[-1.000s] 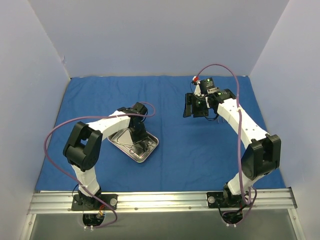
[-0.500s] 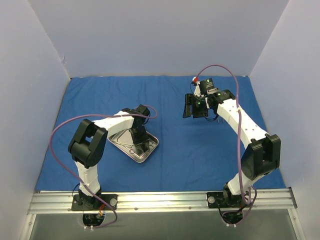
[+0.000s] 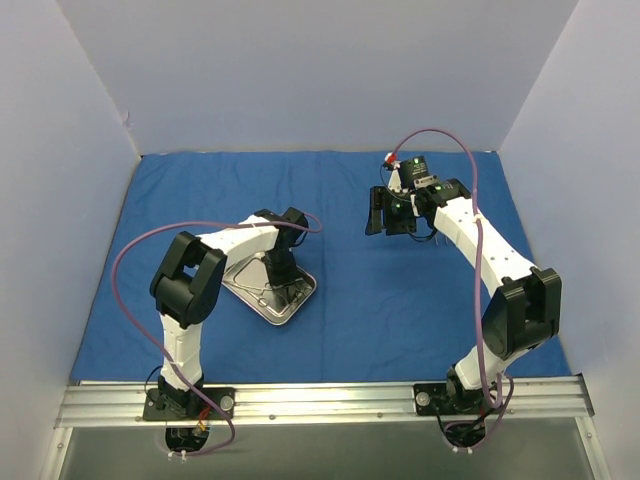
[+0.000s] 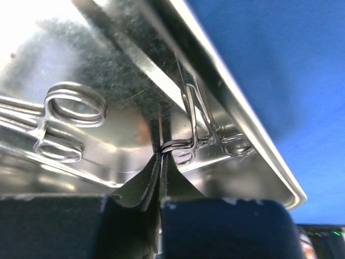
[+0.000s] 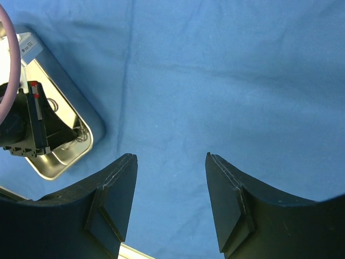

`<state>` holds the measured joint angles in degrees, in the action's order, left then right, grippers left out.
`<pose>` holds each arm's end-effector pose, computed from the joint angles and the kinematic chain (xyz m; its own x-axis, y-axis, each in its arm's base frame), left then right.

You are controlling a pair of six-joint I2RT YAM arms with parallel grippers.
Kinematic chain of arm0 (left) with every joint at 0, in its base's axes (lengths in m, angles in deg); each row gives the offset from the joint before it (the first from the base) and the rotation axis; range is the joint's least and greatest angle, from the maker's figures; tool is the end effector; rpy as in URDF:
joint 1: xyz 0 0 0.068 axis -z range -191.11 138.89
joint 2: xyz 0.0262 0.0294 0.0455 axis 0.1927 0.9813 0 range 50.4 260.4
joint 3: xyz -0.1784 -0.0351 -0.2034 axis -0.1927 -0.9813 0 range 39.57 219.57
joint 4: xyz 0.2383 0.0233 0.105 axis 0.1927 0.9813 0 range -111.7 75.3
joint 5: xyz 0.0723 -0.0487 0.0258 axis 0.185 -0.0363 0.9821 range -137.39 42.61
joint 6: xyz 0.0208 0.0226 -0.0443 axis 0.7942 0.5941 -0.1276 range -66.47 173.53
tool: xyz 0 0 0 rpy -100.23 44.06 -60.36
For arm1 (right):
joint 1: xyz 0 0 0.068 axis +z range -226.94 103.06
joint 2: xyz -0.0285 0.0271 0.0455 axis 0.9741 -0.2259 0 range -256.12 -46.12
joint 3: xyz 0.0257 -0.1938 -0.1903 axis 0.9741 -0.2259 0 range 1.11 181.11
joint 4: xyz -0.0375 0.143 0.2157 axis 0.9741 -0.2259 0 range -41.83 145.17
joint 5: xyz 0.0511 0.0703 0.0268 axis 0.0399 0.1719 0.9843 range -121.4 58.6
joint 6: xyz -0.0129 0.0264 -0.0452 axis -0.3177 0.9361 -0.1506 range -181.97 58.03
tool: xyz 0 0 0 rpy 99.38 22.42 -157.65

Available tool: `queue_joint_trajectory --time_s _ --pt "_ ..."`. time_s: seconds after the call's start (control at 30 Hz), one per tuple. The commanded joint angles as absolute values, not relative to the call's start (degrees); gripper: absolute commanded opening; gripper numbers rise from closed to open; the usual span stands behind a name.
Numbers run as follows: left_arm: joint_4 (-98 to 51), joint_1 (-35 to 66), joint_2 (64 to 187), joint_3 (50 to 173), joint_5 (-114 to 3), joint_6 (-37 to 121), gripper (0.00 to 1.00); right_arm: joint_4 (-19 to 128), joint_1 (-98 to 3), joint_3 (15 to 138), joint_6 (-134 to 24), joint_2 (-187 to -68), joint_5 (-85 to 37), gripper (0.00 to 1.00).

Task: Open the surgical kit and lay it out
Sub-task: Pick up the medical item from the container.

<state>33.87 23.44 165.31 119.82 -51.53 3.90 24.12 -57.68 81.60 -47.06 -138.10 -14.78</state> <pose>0.3004 -0.2100 0.1535 -0.9643 -0.2585 0.0576 -0.2612 0.9643 -0.0438 0.3373 0.1287 0.3142 -0.7493 -0.0007 -0.6622 -0.3334 0.8644 0.3764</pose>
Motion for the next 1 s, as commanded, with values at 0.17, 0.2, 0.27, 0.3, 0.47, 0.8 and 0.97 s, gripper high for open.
queue_joint_trajectory --time_s 0.17,0.2,0.27,0.3,0.47,0.8,0.97 --pt "40.08 23.61 160.63 121.57 -34.39 10.19 0.02 23.88 -57.26 82.14 -47.38 -136.29 -14.44 0.54" --pt "40.61 23.61 159.57 122.01 -33.95 10.46 0.02 23.88 -57.26 82.41 -47.38 -136.55 -14.26 0.54" --pt "41.76 23.43 156.68 123.06 -33.68 11.07 0.02 24.23 -57.26 82.59 -47.38 -136.82 -13.56 0.54" --pt "42.02 23.43 155.79 123.5 -34.03 11.34 0.02 24.23 -57.26 82.67 -47.3 -137.08 -13.47 0.54" --pt "43.34 23.43 152.1 125.0 -34.82 11.6 0.02 24.58 -57.17 83.46 -47.21 -138.05 -12.77 0.54" --pt "41.68 23.34 143.84 122.72 -37.28 15.29 0.02 29.58 -54.63 85.4 -45.28 -142.44 4.87 0.61" --pt "38.87 22.99 140.14 122.36 -42.9 18.63 0.02 31.18 -49.53 90.75 -38.95 -146.39 5.19 0.64"
